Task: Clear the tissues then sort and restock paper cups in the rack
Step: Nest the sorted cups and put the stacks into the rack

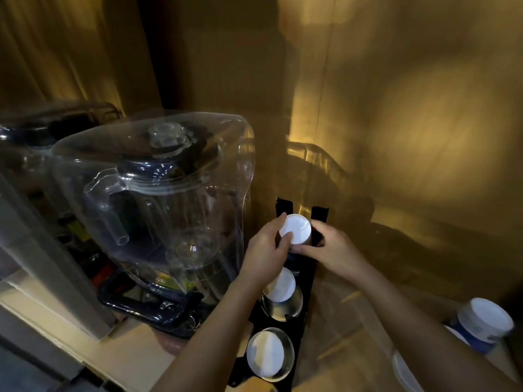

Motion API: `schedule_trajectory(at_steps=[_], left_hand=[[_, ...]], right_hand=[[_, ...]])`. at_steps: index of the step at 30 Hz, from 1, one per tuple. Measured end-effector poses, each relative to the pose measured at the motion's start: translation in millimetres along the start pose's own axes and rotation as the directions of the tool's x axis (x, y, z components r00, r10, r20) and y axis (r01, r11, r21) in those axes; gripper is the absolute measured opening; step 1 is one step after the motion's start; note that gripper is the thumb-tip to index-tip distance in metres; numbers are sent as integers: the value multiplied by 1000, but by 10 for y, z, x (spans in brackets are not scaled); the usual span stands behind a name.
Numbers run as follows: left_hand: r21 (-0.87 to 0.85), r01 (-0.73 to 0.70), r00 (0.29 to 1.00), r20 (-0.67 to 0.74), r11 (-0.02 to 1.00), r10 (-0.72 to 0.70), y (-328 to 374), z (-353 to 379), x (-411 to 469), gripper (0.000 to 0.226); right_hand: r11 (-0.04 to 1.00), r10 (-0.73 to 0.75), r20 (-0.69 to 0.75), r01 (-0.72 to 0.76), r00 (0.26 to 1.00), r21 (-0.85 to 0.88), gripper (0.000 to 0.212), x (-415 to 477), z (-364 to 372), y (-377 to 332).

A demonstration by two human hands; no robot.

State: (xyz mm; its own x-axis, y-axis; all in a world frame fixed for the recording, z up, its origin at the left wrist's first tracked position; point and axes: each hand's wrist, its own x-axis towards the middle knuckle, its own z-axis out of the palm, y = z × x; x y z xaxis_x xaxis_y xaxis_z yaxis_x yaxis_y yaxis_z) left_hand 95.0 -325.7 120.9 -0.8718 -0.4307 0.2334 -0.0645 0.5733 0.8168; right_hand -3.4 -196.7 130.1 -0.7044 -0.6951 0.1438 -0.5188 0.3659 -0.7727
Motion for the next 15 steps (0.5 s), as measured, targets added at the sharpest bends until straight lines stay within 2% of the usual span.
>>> schedule_trajectory(at_steps=[3, 8, 12, 15], left_hand=[[102, -61, 998, -15, 993, 63, -46, 27, -5, 49], [157, -81, 996, -21, 984, 85, -62, 31, 0, 49], [324, -141, 988, -7, 935, 152, 56, -15, 5, 48], [401, -172, 974, -71, 900, 217, 269, -24, -13, 45]], right_hand=[[1000, 1, -2, -1, 1000, -10, 55, -2, 16, 15], [999, 18, 16, -17, 1000, -40, 56, -4, 7, -3], [990, 33, 64, -23, 997, -138, 59, -17, -77, -39], [978, 39, 51, -28, 998, -207, 66, -75, -240, -43]])
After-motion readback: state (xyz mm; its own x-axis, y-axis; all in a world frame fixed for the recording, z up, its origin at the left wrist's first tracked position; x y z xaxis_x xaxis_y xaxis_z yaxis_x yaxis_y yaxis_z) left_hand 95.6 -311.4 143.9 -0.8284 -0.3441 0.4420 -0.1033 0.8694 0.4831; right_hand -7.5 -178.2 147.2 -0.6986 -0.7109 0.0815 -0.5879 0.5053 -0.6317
